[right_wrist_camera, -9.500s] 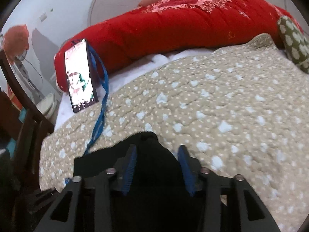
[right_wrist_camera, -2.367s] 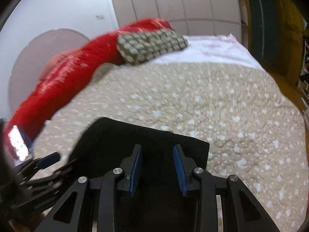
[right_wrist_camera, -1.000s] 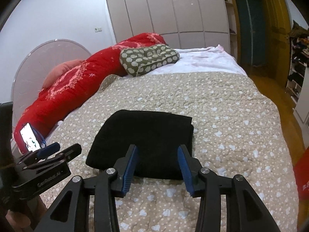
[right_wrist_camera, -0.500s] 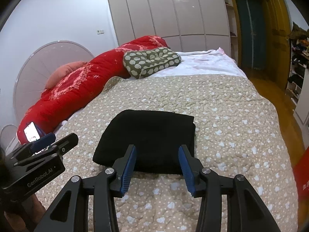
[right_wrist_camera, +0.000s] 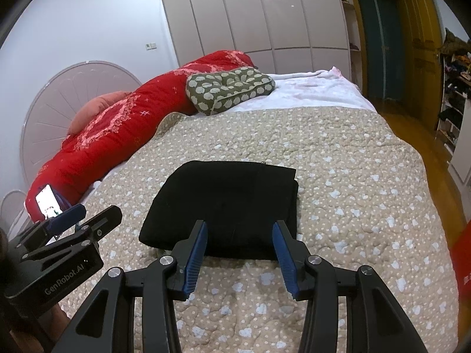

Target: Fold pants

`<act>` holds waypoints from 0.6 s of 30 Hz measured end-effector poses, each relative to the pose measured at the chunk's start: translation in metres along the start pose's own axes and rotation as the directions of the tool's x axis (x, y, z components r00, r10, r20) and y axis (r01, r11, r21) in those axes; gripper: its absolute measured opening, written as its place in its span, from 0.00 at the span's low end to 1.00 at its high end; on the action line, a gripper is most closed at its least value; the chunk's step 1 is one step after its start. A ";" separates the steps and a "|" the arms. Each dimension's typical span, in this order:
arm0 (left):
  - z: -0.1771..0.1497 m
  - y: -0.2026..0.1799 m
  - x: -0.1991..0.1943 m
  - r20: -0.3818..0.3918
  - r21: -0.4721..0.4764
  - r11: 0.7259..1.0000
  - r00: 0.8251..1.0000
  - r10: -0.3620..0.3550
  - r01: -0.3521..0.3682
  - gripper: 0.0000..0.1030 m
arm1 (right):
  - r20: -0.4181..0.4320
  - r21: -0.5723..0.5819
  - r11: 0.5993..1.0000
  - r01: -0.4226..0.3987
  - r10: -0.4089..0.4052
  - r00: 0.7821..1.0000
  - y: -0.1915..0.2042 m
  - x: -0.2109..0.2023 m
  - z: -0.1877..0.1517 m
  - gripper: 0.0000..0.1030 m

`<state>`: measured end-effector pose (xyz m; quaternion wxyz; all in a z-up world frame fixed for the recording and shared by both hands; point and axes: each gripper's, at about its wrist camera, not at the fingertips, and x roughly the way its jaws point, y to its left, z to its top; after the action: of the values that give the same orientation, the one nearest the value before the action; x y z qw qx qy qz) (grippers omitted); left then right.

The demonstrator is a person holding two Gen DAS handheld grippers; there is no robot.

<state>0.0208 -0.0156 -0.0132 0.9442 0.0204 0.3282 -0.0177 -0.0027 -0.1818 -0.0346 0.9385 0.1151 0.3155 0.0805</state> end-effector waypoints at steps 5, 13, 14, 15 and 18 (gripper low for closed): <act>-0.002 0.001 0.005 -0.014 -0.006 1.000 1.000 -0.006 0.006 0.65 | -0.015 0.000 1.000 0.003 -0.003 1.000 0.000 0.006 -0.002 0.43; -0.005 0.003 0.010 -0.034 -0.012 1.000 0.999 -0.012 0.012 0.65 | -0.036 -0.006 1.000 0.002 -0.002 0.999 0.001 0.014 -0.007 0.43; -0.005 0.003 0.011 -0.038 -0.010 1.000 0.999 -0.014 0.013 0.65 | -0.037 -0.007 1.000 0.002 -0.003 0.999 0.001 0.014 -0.007 0.43; -0.005 0.002 0.012 -0.040 -0.006 1.000 0.999 -0.013 0.013 0.65 | -0.043 -0.010 1.000 0.003 -0.003 0.999 0.002 0.015 -0.006 0.43; -0.004 0.003 0.013 -0.039 -0.005 1.000 0.999 -0.009 0.009 0.65 | -0.042 -0.025 1.000 0.002 -0.003 0.999 0.005 0.015 -0.005 0.43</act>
<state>0.0284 -0.0131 -0.0242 0.9375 0.0170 0.3469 -0.0206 0.0062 -0.1730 -0.0460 0.9331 0.1011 0.3343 0.0856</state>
